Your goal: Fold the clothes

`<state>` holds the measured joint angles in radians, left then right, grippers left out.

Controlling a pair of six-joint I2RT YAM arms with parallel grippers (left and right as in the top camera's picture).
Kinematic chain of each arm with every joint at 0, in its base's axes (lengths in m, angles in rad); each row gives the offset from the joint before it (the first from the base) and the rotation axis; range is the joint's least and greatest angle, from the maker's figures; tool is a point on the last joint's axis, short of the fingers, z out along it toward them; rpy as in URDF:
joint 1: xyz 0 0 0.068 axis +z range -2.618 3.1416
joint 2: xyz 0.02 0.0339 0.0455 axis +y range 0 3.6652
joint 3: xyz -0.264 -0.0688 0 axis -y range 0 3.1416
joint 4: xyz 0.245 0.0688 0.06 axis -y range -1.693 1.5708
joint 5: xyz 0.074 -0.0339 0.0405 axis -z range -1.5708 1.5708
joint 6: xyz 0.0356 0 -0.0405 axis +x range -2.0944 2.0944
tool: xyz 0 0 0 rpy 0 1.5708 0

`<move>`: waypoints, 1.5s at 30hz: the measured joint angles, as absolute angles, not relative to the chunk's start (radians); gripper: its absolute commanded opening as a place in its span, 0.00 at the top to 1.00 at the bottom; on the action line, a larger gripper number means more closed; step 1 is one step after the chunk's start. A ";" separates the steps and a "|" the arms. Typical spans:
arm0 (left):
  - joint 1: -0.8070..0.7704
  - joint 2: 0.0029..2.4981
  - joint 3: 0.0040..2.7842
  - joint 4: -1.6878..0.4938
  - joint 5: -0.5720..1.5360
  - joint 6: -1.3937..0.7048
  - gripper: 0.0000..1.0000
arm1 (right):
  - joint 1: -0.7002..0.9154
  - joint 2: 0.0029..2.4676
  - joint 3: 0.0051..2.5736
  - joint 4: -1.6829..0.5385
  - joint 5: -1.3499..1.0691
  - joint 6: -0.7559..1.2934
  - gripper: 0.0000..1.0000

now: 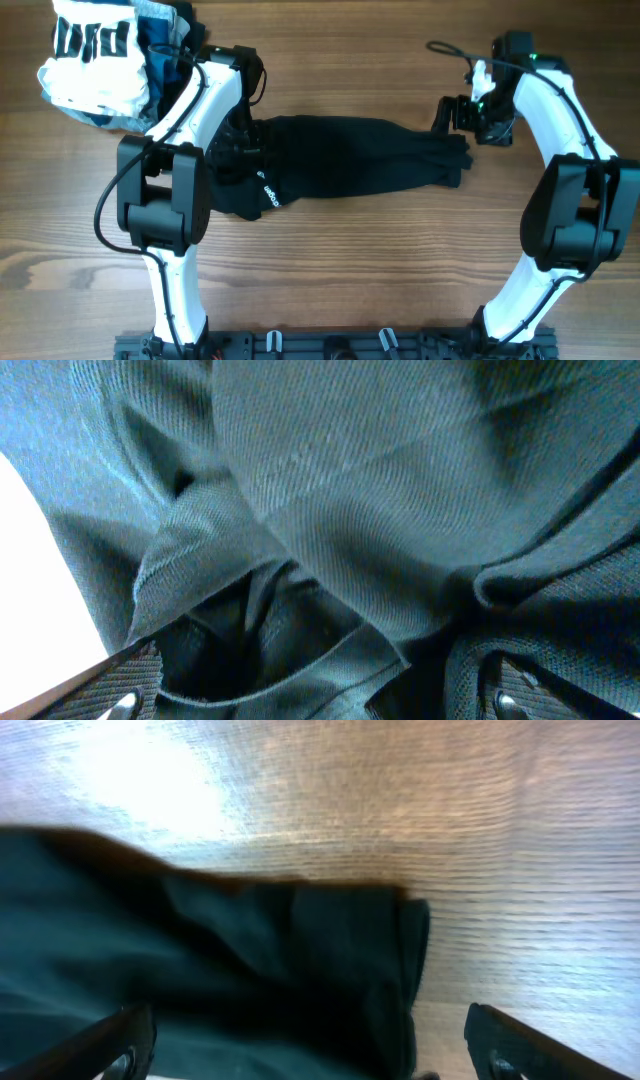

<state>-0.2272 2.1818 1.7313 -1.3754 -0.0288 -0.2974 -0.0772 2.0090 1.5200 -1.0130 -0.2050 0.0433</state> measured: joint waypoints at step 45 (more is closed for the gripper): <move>-0.160 1.897 1.869 -1.239 -0.055 -0.347 0.00 | -0.437 1.980 1.481 -0.957 -0.317 0.072 0.96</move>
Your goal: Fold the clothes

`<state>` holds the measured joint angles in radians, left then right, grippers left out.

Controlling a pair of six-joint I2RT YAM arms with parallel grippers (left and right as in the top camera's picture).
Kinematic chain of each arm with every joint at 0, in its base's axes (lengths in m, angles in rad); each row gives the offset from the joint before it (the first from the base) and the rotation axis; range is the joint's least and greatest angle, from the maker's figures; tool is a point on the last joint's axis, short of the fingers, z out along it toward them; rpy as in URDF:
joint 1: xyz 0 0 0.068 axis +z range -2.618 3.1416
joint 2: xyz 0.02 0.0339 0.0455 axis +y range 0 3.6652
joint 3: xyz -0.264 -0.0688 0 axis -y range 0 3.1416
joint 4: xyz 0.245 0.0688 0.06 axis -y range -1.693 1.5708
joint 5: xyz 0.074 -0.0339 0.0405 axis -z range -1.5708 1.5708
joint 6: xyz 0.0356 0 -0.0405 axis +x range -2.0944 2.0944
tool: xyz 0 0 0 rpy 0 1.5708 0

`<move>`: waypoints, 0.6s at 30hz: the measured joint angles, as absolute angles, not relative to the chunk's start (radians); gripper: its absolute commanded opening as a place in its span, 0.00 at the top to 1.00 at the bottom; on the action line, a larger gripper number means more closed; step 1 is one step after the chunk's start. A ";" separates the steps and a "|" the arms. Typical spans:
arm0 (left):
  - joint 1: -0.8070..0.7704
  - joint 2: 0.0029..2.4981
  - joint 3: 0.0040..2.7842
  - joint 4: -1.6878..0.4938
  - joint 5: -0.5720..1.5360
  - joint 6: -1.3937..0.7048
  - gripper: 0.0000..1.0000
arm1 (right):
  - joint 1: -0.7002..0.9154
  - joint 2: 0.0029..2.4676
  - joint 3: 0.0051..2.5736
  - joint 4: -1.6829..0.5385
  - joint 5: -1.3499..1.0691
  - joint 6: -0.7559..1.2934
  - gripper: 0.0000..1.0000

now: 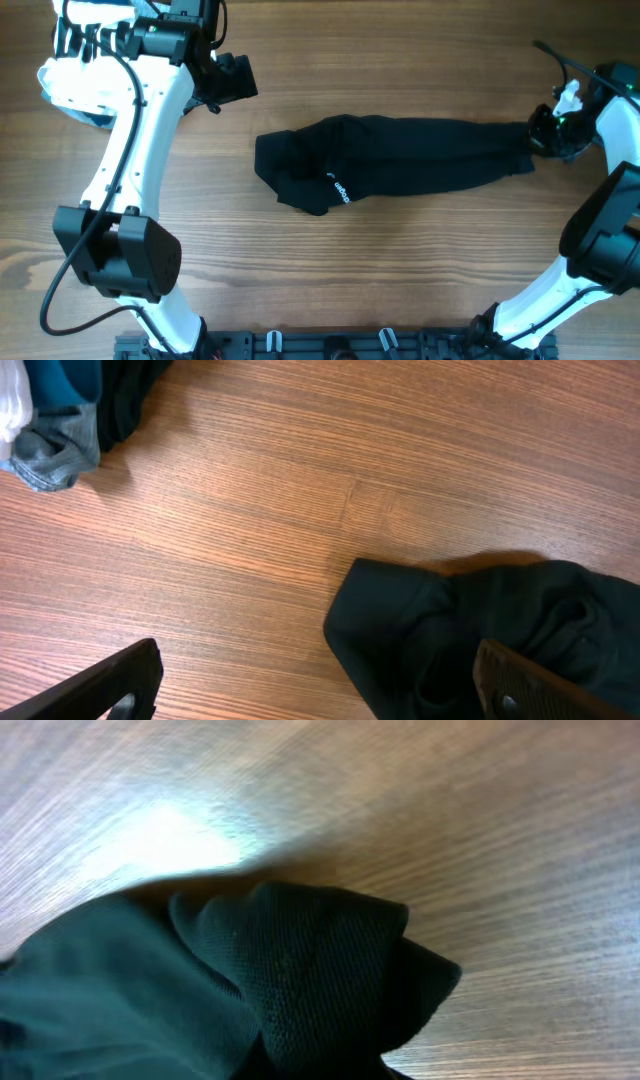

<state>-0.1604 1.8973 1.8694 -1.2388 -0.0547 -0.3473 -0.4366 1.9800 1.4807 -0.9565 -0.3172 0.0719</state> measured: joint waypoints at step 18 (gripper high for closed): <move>-0.160 1.897 1.869 -1.214 -0.055 -0.347 0.00 | 0.063 1.956 1.490 -1.020 -0.340 0.064 0.96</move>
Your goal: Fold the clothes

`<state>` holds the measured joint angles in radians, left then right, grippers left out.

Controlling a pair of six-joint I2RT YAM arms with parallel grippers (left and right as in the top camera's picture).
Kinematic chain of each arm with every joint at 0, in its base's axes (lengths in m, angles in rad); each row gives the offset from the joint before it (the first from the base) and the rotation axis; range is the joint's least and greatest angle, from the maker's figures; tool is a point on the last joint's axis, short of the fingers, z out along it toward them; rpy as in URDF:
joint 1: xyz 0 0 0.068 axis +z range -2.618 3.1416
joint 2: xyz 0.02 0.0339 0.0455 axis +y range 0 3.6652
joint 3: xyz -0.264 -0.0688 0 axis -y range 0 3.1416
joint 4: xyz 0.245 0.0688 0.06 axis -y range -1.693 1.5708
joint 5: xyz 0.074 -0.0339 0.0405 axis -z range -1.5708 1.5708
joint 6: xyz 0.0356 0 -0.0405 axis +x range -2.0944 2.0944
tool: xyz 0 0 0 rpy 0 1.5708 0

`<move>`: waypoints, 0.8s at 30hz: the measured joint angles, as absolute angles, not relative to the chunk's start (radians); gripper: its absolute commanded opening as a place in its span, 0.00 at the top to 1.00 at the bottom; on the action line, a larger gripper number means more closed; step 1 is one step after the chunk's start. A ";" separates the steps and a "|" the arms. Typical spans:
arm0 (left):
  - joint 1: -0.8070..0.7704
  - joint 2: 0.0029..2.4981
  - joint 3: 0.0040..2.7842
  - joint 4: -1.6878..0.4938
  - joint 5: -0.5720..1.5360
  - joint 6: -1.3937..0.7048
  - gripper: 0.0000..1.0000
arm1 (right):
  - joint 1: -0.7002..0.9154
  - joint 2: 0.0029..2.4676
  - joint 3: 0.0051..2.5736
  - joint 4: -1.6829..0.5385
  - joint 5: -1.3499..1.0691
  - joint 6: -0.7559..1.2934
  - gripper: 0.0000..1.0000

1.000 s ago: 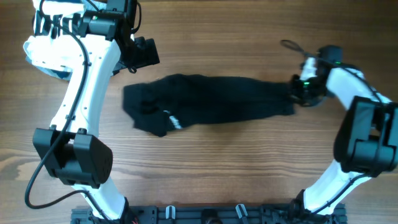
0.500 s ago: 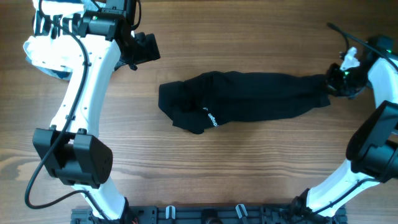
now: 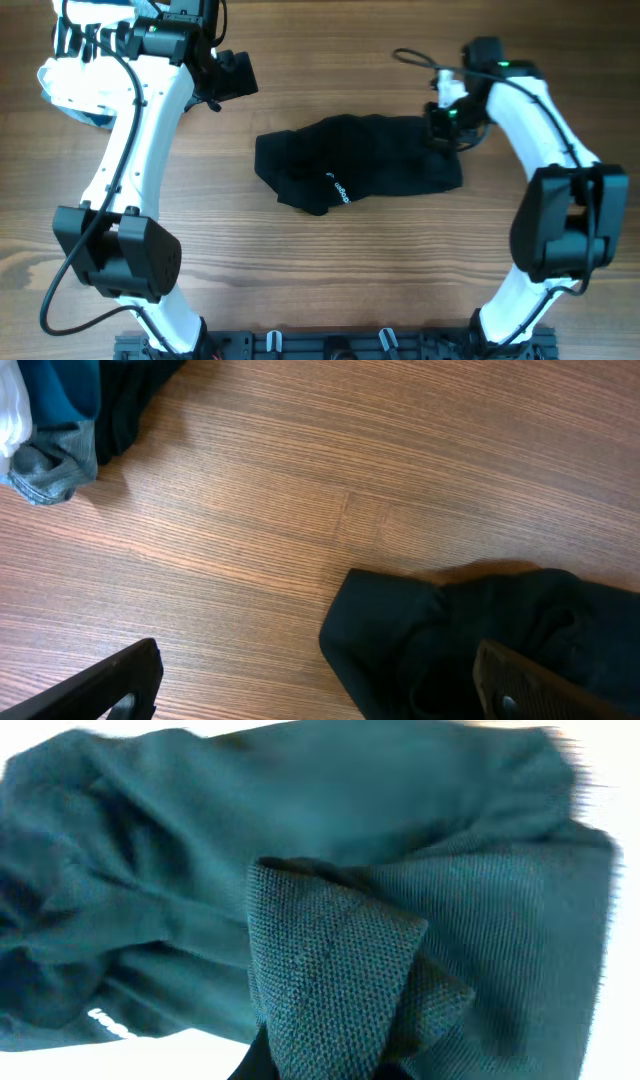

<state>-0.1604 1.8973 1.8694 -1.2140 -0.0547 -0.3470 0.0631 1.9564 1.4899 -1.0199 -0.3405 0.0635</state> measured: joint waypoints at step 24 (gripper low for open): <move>-0.160 1.897 1.869 -1.214 -0.048 -0.347 0.00 | 0.304 1.956 1.490 -0.884 -0.515 0.098 0.34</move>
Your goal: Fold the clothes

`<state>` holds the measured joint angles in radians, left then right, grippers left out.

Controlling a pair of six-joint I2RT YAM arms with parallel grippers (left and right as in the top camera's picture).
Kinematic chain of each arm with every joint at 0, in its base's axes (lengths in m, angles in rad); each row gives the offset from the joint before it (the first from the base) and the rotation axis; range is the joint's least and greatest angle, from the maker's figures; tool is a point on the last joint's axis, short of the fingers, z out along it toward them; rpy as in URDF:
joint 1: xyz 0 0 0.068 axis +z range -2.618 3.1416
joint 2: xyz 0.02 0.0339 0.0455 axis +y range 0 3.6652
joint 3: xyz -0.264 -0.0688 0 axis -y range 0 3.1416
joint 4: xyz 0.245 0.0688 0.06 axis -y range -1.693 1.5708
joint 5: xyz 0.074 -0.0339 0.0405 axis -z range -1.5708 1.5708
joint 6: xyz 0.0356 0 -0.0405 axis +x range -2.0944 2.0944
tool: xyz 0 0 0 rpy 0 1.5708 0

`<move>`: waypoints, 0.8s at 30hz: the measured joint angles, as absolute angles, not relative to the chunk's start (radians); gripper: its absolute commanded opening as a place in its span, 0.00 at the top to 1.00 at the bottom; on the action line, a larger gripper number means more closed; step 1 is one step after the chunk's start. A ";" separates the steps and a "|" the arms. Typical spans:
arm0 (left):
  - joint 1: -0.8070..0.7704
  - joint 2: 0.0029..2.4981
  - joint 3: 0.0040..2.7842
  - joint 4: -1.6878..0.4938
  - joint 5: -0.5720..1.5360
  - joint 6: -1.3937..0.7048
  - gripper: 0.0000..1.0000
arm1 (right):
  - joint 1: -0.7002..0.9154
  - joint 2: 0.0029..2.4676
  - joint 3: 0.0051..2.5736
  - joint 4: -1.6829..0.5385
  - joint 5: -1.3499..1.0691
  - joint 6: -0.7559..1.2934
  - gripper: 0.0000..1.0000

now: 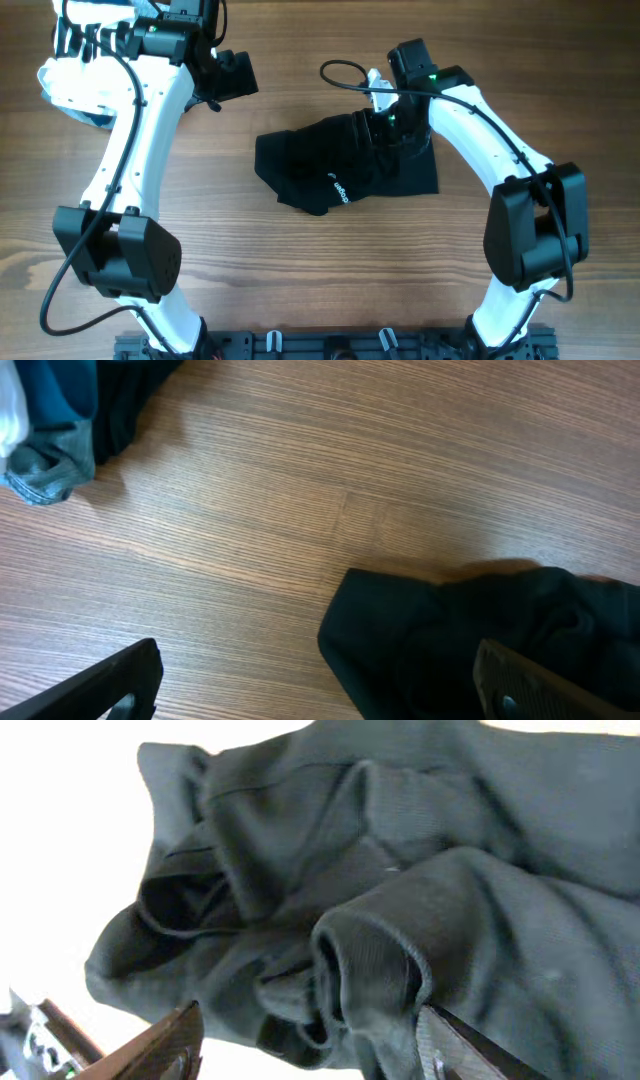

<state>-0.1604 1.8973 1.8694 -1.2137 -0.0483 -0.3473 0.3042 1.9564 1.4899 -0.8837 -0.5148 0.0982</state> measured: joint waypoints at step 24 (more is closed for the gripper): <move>-0.160 1.894 1.292 -0.896 0.324 -0.289 0.01 | 0.071 1.783 1.506 -0.942 -0.419 0.101 0.23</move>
